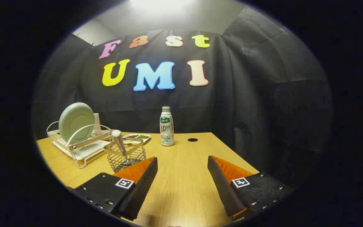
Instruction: Take the plate from the dish rack, then take the spoon from the basket and place it into the plate.
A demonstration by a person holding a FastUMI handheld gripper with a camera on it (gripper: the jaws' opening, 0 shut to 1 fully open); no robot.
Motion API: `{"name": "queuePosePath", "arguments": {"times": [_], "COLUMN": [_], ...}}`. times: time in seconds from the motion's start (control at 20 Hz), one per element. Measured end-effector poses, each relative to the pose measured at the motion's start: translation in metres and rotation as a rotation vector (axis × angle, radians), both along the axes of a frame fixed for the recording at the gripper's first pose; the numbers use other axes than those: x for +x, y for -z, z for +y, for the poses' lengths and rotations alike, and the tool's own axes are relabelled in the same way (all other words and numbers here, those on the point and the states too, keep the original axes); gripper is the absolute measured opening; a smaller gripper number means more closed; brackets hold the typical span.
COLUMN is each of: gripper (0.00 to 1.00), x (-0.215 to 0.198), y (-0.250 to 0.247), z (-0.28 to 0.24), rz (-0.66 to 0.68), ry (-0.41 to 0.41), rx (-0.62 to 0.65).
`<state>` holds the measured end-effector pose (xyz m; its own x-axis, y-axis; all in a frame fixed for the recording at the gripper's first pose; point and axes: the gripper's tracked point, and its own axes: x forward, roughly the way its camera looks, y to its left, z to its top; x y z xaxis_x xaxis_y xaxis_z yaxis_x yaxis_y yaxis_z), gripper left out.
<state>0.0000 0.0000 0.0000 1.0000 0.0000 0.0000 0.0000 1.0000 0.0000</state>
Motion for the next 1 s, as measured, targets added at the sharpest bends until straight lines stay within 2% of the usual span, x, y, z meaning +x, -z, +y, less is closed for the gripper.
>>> {"name": "queuePosePath", "arguments": {"times": [0.2, 0.4, 0.65, 1.0], "gripper": [0.97, 0.97, 0.97, 0.97], "x": [0.043, 0.055, 0.023, -0.053], "y": [-0.027, -0.063, -0.096, -0.148], "z": [-0.018, -0.041, -0.051, -0.023], "rz": [-0.075, -0.119, -0.089, -0.074], "ry": [0.061, 0.132, 0.198, 0.265], "rx": [0.045, 0.028, -0.018, -0.055]}}
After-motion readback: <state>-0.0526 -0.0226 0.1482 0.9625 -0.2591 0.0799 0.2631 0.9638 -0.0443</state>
